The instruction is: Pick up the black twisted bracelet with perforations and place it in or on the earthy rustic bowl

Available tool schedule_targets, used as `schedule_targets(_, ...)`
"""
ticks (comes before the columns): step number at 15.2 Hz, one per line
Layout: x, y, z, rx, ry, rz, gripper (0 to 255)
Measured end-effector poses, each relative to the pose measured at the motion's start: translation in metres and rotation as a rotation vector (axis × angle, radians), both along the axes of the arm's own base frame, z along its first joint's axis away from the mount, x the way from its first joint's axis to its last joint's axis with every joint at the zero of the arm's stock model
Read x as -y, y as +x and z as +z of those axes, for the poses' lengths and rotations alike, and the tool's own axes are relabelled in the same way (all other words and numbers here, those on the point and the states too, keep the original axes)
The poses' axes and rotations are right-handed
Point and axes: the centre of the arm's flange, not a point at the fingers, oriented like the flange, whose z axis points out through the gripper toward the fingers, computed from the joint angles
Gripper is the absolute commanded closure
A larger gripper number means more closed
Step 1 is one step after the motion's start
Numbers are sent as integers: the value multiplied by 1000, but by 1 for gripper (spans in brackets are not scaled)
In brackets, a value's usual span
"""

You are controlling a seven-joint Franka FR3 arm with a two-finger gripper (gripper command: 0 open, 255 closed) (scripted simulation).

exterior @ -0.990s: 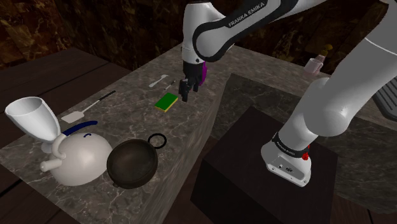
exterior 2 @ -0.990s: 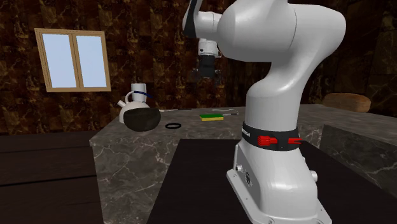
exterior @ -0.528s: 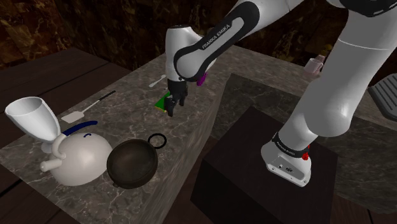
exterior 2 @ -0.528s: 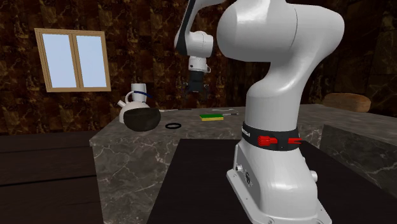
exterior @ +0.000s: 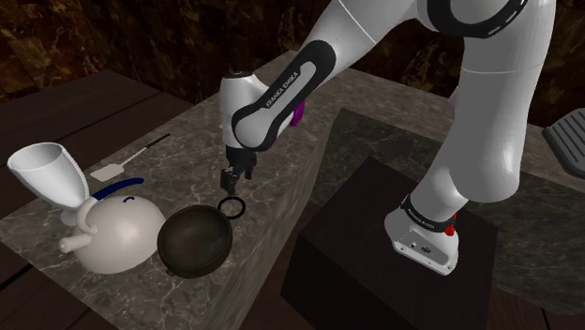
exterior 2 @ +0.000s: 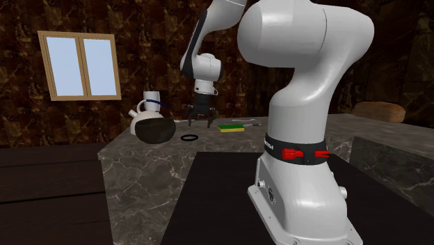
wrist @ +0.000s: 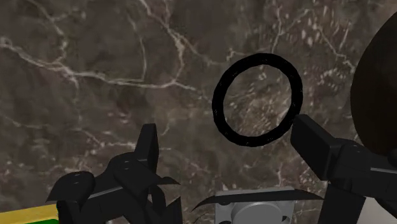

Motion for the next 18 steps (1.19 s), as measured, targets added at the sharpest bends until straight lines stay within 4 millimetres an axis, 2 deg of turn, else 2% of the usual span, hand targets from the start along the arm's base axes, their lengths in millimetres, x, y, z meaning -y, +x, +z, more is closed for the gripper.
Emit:
schedule_targets(7, -10, -1, -37, -2, 3, 2, 0)
schedule_targets(14, -10, -1, -41, -2, 3, 2, 0)
schedule_targets(15, -10, -1, -41, -2, 3, 2, 255)
schedule_targets(18, -8, 0, -40, 0, 2, -2, 255)
